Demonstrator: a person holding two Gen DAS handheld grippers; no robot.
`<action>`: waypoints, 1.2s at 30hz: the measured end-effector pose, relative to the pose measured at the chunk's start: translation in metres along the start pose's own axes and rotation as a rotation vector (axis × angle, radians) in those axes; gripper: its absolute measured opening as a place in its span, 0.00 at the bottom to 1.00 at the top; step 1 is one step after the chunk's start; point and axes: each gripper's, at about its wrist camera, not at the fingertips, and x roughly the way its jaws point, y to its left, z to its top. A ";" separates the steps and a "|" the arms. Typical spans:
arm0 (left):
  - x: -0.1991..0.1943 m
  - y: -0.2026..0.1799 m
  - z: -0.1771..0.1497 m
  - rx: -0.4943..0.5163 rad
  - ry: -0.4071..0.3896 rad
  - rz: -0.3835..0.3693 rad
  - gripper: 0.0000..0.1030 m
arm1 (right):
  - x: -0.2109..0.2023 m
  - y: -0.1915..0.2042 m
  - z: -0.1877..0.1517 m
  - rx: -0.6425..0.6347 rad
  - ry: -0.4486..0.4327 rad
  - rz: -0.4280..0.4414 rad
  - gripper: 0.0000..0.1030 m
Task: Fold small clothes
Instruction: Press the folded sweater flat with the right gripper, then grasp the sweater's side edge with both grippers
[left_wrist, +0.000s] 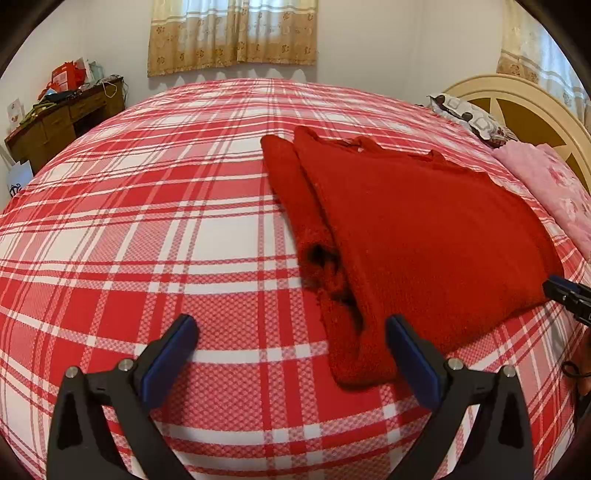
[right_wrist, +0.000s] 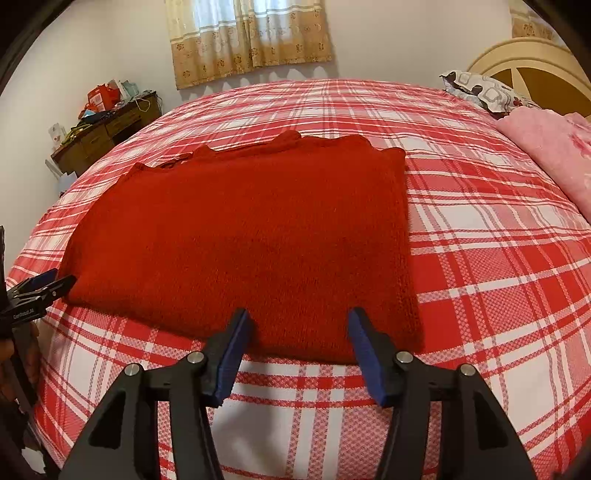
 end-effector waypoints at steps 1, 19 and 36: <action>-0.001 0.001 -0.001 -0.001 0.000 -0.002 1.00 | -0.001 0.001 -0.001 -0.002 0.000 -0.006 0.57; -0.017 0.021 -0.002 0.005 0.008 -0.006 1.00 | -0.013 0.081 -0.020 -0.190 0.000 0.048 0.61; -0.007 0.056 0.043 -0.103 -0.042 -0.086 1.00 | -0.013 0.145 -0.017 -0.360 -0.041 0.078 0.61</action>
